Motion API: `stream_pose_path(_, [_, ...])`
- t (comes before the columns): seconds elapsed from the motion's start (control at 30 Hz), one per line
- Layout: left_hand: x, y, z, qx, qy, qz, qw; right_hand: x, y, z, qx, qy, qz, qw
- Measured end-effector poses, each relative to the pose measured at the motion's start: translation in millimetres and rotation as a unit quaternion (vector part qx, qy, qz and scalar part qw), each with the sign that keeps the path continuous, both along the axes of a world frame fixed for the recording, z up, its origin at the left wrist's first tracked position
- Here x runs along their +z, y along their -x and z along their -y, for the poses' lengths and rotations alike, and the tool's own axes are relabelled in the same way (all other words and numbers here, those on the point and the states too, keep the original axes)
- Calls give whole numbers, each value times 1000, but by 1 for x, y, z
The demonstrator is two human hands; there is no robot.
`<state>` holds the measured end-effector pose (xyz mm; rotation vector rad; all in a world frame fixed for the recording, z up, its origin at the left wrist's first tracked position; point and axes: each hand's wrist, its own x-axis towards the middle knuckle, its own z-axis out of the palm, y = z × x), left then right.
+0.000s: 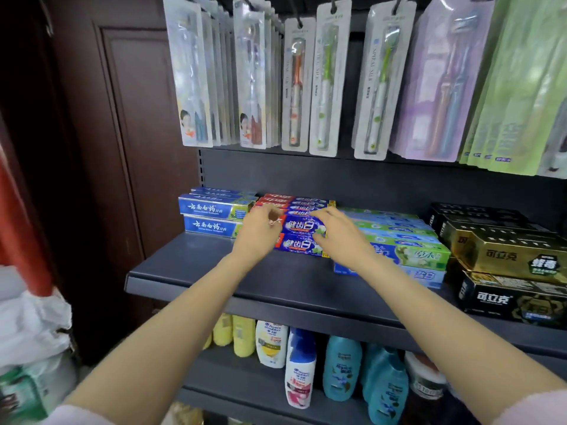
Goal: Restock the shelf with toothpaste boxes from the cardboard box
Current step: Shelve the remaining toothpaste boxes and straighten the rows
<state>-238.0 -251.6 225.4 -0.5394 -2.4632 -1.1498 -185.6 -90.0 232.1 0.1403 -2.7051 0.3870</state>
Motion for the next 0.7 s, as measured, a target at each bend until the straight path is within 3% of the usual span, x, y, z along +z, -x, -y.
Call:
stream_pose_path(0.2, [6, 64, 77, 54, -63, 21, 996, 8, 56, 71, 13, -2, -5, 1000])
stream_pose_path(0.33, [10, 136, 134, 125, -15, 22, 992, 12, 102, 117, -13, 4, -2, 1000])
stream_pose_path(0.5, [15, 202, 174, 104, -49, 124, 986, 15, 153, 156, -33, -20, 33, 999])
stream_pose_path(0.57, [15, 217, 177, 31, -151, 215, 964, 15, 170, 167, -28, -33, 66, 997])
stream_pose_path(0.7, [1, 241, 175, -94, -293, 369, 877, 9, 189, 174, -51, -73, 118, 989])
